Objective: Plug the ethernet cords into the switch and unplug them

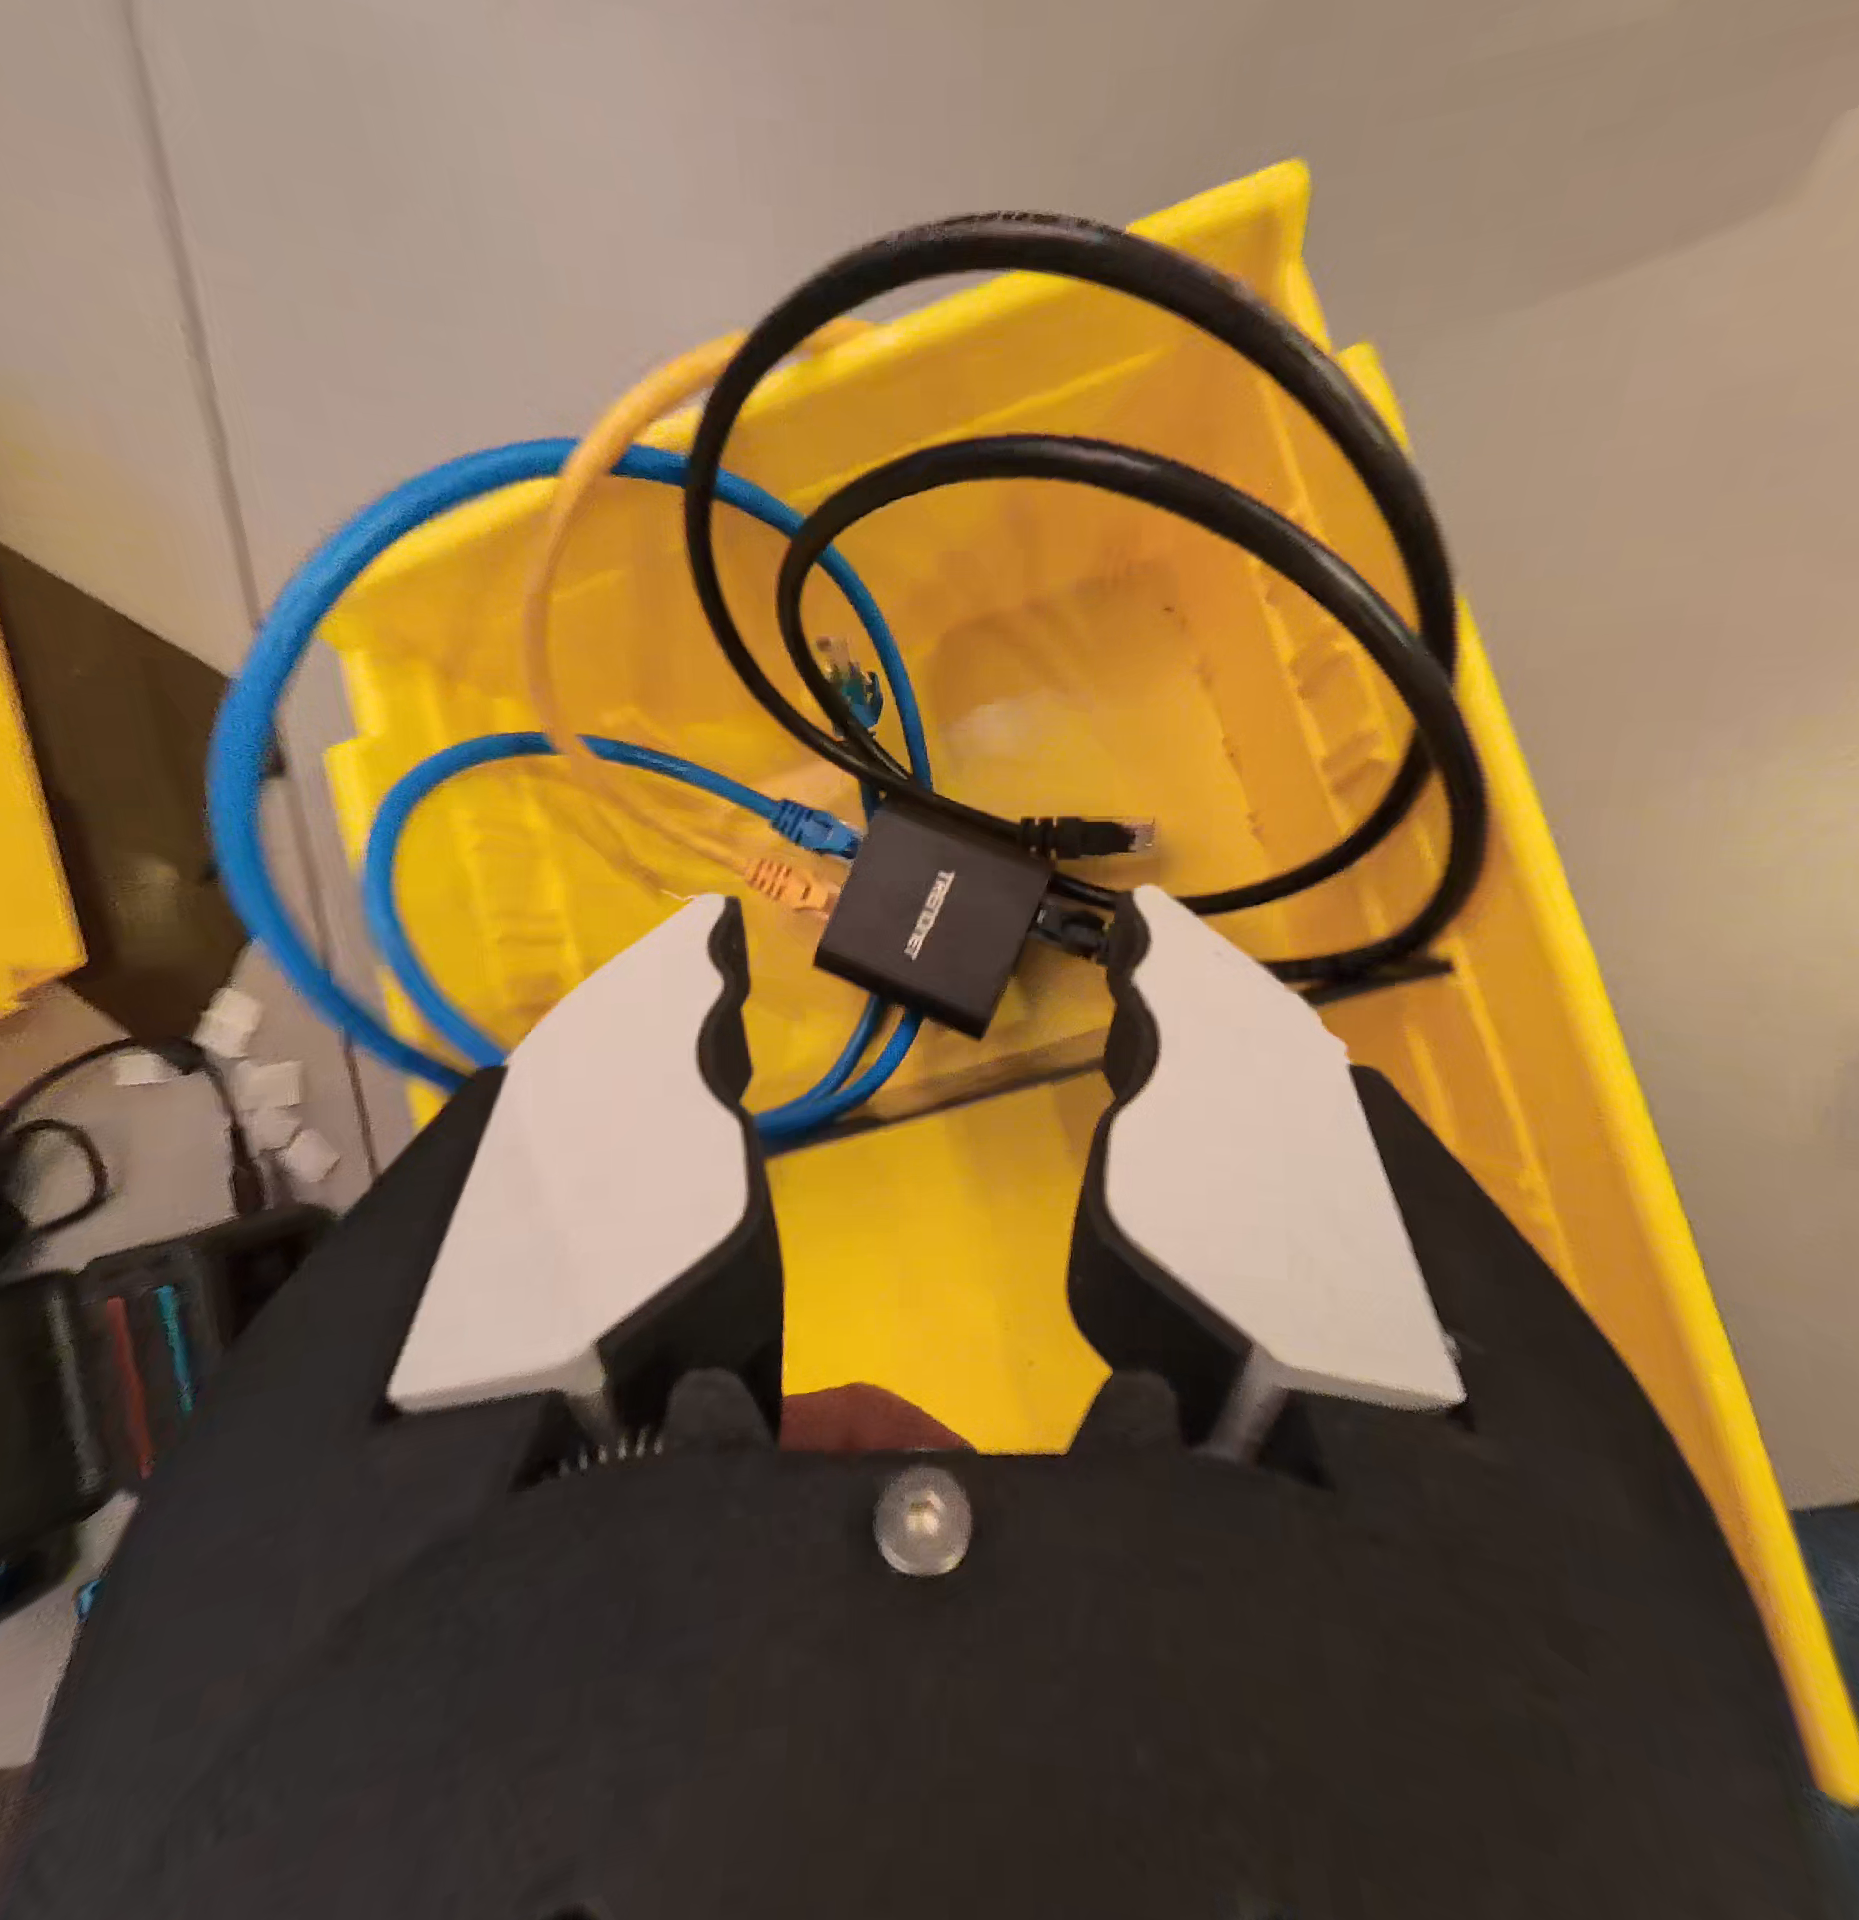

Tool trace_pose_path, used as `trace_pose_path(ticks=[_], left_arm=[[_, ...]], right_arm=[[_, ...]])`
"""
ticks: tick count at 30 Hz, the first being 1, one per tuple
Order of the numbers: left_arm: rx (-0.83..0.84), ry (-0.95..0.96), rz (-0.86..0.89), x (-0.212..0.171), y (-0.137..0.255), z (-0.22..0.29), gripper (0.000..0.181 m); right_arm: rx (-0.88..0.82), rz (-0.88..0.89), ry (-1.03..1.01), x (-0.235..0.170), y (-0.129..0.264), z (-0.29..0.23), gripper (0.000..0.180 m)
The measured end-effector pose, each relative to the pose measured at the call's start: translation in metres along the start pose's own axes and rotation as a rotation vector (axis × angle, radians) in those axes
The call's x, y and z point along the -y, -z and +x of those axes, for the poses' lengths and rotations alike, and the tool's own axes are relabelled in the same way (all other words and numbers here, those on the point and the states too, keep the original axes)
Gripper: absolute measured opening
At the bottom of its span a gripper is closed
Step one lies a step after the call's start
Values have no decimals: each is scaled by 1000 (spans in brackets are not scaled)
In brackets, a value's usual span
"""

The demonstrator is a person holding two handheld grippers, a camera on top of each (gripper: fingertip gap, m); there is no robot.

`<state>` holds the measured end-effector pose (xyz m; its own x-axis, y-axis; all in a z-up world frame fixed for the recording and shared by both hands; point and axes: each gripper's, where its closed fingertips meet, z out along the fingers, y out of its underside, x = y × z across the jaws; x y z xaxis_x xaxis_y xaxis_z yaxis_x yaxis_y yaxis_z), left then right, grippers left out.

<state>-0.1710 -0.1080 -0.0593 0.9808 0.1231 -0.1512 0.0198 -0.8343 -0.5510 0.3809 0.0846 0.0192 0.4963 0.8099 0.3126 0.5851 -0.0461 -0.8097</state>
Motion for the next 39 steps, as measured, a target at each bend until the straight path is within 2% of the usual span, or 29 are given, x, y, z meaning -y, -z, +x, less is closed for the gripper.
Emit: trace_pose_path(ticks=[6,12,15,18,21,25,31,39], left_arm=[[73,62,-261,-12,-55,-27,89],[80,138,-404,-15,-87,-40,86],[126,123,-433,-16,-97,-48,78],[142,142,-379,-8,-102,-50,67],[178,145,-314,-4,-103,-57,32],[182,172,-219,3,-96,-64,12],[173,204,-62,23,-72,-72,6],[216,140,195,68,1,-73,5]], right_arm=[[97,36,41,12,-21,-47,46],[142,1,68,-2,-37,-57,45],[149,10,60,-4,-38,-59,44],[155,16,39,-8,-40,-59,44],[164,15,27,-12,-42,-60,44],[166,16,22,-16,-42,-60,43],[172,14,18,-16,-42,-63,42],[192,15,38,-11,-46,-73,41]])
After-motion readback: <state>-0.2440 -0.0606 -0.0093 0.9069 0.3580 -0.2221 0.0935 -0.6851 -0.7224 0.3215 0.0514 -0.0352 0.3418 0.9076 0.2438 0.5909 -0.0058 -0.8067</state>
